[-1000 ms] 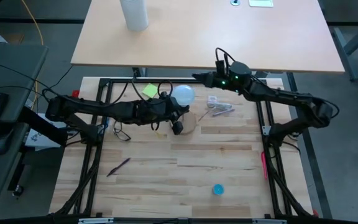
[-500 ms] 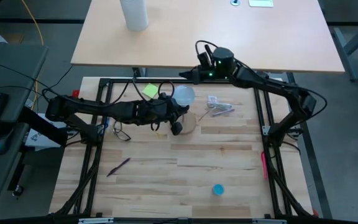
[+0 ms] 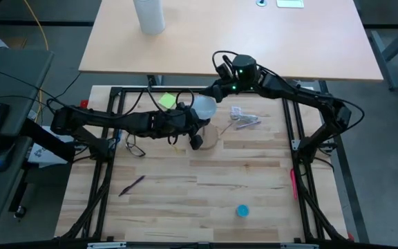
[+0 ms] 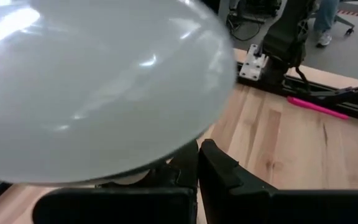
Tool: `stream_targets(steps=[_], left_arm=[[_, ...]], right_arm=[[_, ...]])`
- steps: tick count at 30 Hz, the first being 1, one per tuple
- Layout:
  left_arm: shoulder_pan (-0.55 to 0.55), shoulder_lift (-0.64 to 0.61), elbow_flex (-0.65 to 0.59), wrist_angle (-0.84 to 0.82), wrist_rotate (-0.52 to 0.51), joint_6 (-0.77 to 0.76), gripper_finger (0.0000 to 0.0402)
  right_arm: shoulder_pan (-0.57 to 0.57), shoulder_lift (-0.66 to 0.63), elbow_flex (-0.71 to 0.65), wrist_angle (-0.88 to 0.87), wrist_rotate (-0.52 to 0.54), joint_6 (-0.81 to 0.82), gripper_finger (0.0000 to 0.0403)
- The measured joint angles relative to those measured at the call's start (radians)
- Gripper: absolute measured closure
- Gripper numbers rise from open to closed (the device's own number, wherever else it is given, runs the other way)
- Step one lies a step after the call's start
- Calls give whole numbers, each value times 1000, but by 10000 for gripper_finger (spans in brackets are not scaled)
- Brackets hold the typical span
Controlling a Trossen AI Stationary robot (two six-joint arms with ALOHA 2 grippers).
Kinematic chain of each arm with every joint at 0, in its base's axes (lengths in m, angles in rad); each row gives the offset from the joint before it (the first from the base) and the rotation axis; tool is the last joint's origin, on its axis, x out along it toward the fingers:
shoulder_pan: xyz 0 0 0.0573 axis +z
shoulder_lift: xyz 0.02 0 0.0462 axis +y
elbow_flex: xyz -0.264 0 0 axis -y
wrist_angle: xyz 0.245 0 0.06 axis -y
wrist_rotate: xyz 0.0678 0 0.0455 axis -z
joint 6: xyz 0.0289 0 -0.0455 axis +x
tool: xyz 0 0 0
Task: Screw lightbulb
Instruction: Insert the lightbulb into the lamp
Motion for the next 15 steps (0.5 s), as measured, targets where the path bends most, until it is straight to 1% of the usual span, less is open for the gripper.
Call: stream_targets(steps=[5,15], left_arm=[[19,0,0,-29,-22,-8,401],[56,1,0,-29,-4,-18,401]], right_arm=[[19,-6,0,-24,4,0,403],[29,-51,1,-108,26,-10,403]])
